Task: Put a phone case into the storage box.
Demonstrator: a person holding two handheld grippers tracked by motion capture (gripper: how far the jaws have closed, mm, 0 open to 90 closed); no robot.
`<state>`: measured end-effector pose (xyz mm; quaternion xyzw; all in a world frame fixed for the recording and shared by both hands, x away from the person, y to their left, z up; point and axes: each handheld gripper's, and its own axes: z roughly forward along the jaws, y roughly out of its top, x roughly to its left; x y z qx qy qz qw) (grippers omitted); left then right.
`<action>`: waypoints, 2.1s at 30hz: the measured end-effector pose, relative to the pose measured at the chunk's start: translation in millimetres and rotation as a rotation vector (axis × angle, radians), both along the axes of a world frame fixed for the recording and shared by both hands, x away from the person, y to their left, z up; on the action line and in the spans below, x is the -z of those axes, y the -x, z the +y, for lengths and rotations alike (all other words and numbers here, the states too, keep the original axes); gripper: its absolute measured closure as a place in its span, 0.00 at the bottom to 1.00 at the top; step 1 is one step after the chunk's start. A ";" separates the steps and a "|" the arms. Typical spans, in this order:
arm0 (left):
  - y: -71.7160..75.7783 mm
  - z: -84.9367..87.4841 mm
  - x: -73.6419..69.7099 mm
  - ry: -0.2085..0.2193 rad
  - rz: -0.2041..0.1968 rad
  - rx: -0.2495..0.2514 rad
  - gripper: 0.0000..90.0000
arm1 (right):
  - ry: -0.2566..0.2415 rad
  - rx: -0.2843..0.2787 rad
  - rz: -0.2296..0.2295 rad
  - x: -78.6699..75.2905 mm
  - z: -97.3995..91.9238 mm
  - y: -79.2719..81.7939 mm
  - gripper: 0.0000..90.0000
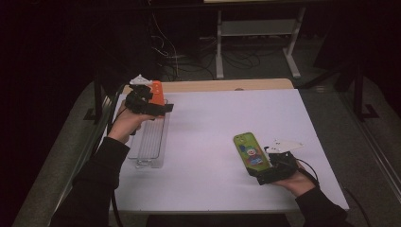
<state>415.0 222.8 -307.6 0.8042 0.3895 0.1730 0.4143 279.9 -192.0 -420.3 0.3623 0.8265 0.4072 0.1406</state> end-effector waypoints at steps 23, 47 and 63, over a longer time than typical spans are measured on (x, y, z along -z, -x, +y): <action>80.1 -55.3 45.7 0.030 0.005 0.240 0.02 | 0.008 0.006 0.003 -0.4 0.8 -1.8 0.00; 109.6 -76.4 97.2 -0.060 0.065 0.326 0.02 | 0.012 0.082 0.045 -10.3 1.2 -24.7 0.14; 110.4 -74.6 100.8 -0.056 0.076 0.321 0.02 | 0.035 0.178 0.109 -15.9 -3.7 -62.0 0.73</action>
